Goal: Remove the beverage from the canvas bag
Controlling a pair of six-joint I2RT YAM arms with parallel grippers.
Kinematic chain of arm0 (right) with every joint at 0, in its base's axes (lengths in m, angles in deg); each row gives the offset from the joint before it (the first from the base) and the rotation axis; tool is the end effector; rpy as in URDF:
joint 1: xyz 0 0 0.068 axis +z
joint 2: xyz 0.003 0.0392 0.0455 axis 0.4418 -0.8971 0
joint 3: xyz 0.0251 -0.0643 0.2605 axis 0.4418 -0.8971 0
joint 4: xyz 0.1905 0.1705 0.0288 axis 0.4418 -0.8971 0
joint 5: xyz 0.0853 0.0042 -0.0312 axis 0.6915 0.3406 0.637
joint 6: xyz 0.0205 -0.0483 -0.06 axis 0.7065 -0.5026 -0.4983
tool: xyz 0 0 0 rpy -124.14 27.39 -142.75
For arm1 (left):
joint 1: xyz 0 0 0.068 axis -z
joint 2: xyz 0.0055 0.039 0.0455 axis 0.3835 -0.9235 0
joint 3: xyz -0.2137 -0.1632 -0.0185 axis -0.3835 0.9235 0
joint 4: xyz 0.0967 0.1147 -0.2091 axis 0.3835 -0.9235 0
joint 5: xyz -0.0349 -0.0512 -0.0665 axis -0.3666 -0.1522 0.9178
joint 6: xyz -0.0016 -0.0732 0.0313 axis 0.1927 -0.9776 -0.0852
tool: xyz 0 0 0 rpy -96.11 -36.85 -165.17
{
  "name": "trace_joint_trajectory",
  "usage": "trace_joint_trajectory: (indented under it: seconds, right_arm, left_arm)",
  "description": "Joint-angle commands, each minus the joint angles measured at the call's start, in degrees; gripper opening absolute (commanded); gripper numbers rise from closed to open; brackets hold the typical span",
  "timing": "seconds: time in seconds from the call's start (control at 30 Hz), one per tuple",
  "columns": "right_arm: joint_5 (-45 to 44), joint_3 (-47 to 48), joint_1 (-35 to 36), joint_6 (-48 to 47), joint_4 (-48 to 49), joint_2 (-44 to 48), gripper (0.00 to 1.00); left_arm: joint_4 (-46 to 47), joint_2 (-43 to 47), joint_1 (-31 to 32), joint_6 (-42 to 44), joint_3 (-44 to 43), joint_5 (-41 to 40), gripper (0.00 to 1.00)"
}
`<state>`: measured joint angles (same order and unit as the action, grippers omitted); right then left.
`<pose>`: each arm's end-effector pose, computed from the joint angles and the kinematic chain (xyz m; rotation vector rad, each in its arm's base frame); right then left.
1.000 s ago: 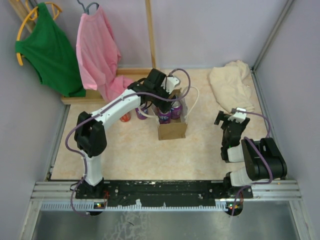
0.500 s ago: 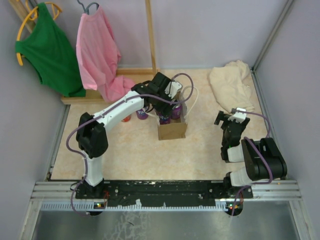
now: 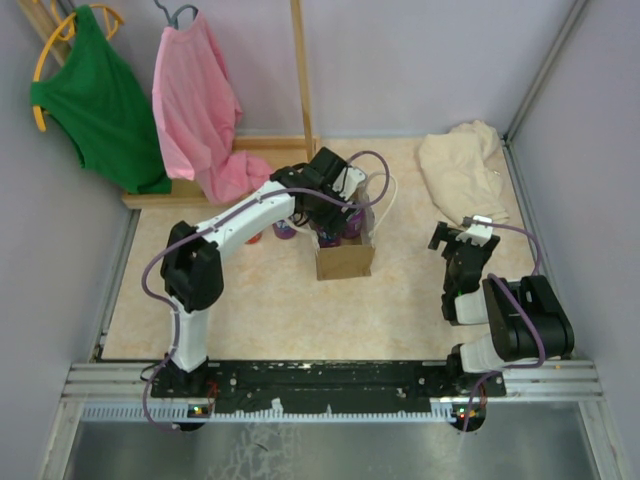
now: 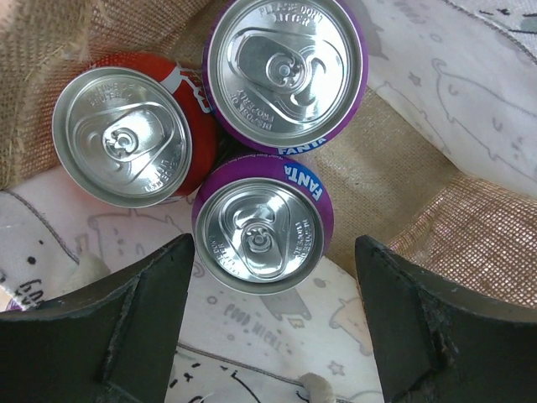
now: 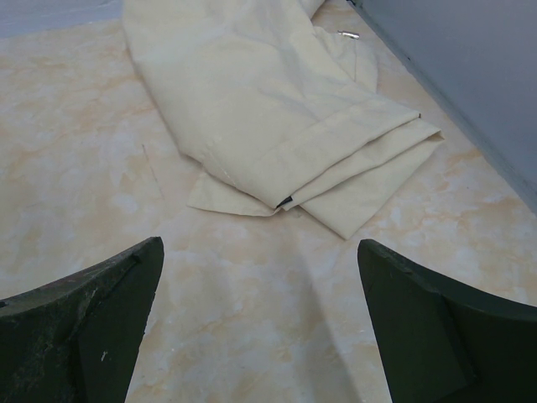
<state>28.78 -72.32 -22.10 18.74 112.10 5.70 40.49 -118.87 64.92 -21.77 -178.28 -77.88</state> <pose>0.2511 -0.0066 0.1457 0.2679 1.6335 -0.2016 0.3367 -0.3066 0.2392 1.1011 2.3287 -0.2198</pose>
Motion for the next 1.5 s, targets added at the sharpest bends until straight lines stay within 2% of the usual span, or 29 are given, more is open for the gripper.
trace_joint_trajectory:
  seconds: [0.0, 0.2, 0.53, 0.6, 0.77, 0.93, 1.47]
  right_arm:
    - [-1.0, 0.7, 0.5, -0.7, 2.5, -0.1, 0.99]
    - [-1.0, 0.7, 0.5, -0.7, 2.5, -0.2, 0.99]
    - [-1.0, 0.7, 0.5, -0.7, 2.5, -0.2, 0.99]
    - [-1.0, 0.7, 0.5, -0.7, 2.5, -0.2, 0.99]
    - [-1.0, 0.7, 0.5, -0.7, 2.5, -0.2, 0.99]
    - [-1.0, 0.7, 0.5, -0.8, 2.5, -0.2, 0.99]
    - [-1.0, 0.7, 0.5, -0.8, 2.5, -0.2, 0.99]
  left_arm:
    - [-1.1, -0.8, 0.3, -0.7, -1.6, 0.4, 0.83]
    - [-0.9, -2.0, 0.3, -0.9, -1.2, 0.5, 0.82]
    - [-2.0, -5.7, 0.3, -0.8, -3.0, -0.3, 0.74]
    - [-2.0, -6.1, 0.3, -0.8, -3.0, -0.4, 0.66]
    - [-2.1, -6.2, 0.3, -0.9, -3.2, -1.1, 0.38]
    - [-3.0, -6.2, 0.3, -1.0, -4.1, -3.8, 0.0]
    - [1.9, 4.4, 0.3, 2.2, -4.6, -12.1, 0.0]
